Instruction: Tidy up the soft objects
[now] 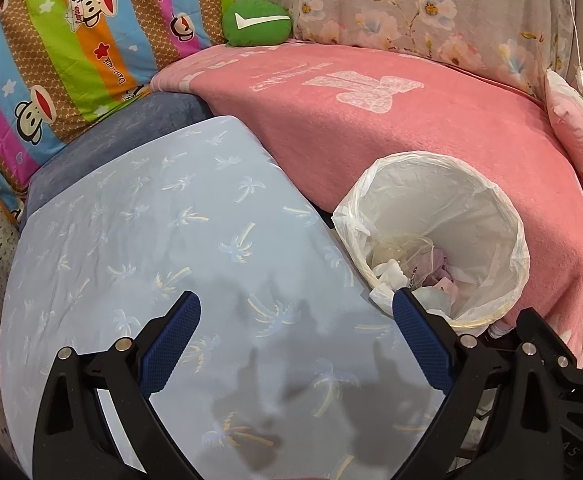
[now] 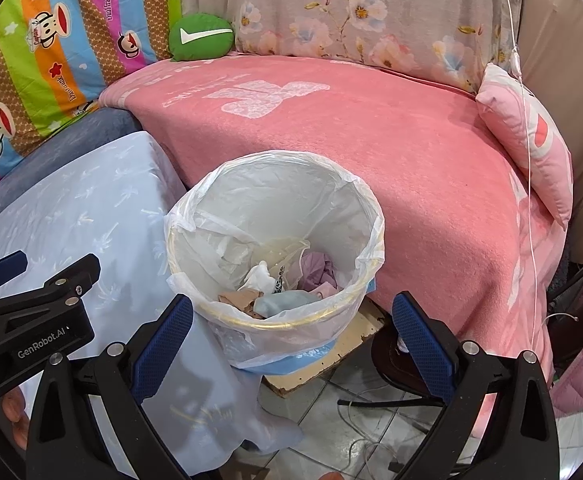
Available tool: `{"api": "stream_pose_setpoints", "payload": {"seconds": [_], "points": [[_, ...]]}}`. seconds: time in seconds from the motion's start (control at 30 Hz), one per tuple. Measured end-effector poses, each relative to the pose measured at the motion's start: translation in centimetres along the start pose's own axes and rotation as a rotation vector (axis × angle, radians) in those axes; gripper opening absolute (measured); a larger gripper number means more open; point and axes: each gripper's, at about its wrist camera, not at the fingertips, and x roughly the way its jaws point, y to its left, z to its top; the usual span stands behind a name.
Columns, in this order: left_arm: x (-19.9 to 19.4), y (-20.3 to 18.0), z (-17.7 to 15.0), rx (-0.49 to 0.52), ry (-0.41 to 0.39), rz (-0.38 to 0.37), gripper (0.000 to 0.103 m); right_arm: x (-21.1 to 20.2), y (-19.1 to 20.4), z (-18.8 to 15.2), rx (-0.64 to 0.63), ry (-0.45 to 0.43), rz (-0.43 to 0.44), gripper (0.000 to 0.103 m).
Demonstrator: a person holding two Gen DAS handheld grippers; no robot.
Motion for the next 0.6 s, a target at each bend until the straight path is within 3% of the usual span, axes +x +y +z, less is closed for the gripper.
{"api": "stream_pose_setpoints", "payload": {"seconds": [0.6], "points": [[-0.39, 0.13, -0.19, -0.021, -0.008, 0.009, 0.093, -0.35, -0.2, -0.35, -0.001, -0.004, -0.004, 0.097]]}}
